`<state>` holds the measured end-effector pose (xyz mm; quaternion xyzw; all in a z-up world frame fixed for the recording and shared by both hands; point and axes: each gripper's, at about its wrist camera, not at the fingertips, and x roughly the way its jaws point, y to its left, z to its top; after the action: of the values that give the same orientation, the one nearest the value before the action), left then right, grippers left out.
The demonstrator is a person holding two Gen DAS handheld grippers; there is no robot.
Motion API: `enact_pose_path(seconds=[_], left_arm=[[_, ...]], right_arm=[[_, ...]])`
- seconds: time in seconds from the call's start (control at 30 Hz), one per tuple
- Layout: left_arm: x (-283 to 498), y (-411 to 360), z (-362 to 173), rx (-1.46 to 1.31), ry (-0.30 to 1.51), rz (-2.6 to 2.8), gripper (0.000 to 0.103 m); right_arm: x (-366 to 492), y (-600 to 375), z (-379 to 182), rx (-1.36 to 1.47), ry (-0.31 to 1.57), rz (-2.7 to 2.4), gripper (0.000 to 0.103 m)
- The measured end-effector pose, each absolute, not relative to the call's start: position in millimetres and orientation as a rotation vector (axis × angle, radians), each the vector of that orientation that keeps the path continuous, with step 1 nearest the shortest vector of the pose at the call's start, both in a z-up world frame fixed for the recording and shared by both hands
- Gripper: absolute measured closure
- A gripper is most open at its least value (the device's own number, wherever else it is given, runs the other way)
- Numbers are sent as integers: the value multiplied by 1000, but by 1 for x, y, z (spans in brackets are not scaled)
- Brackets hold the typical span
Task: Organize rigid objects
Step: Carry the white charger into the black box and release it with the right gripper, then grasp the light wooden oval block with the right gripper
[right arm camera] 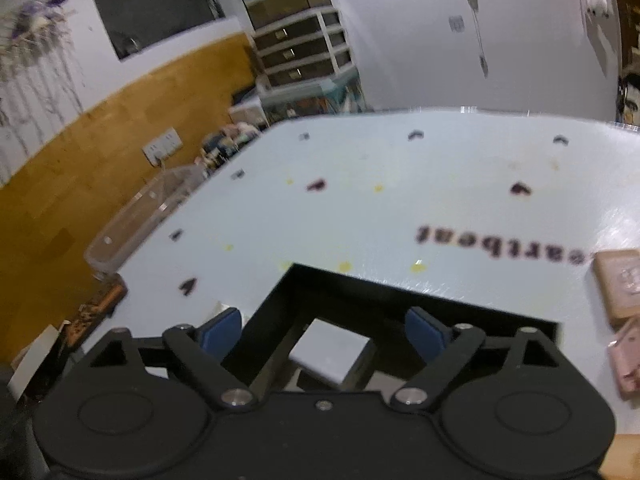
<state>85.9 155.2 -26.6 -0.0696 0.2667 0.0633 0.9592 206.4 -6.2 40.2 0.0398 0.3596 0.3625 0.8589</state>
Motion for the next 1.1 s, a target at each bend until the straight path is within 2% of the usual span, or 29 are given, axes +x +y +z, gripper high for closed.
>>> enact_pose_path(seconds=[0.23, 0.37, 0.63, 1.1], left_arm=[[83, 158, -30, -160, 523, 119, 98], [82, 158, -31, -170, 514, 127, 98], [79, 157, -32, -177, 506, 129, 98], [78, 158, -32, -185, 502, 130, 98]], right_arm=[[180, -76, 60, 93, 626, 746, 0], [167, -116, 56, 93, 577, 689, 0], [148, -171, 15, 119, 556, 548, 0], [166, -170, -50, 90, 619, 273, 0]])
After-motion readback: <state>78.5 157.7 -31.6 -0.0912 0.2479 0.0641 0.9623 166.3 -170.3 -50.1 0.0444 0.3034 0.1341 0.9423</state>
